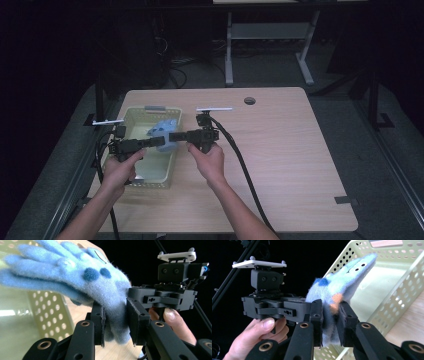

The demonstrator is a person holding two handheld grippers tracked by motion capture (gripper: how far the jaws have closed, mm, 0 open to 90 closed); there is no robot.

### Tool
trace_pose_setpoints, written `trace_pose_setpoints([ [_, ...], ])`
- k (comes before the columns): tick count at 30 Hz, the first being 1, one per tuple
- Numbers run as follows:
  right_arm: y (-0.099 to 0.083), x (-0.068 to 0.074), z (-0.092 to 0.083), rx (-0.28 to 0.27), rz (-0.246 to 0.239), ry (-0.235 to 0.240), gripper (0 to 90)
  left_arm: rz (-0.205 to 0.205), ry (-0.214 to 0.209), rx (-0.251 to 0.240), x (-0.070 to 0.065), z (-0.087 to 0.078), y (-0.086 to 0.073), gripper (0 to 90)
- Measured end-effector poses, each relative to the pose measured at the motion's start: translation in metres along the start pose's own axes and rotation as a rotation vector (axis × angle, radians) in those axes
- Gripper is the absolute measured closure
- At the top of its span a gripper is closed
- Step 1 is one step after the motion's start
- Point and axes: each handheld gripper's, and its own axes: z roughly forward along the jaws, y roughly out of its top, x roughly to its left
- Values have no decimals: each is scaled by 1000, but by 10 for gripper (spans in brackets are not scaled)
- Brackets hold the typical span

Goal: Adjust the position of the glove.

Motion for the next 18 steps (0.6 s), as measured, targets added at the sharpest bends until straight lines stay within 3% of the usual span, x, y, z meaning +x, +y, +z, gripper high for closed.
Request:
trace_pose_setpoints([
  [18, 5, 8, 32, 6, 6, 33, 764, -14, 19, -11, 16, -28, 7, 684],
])
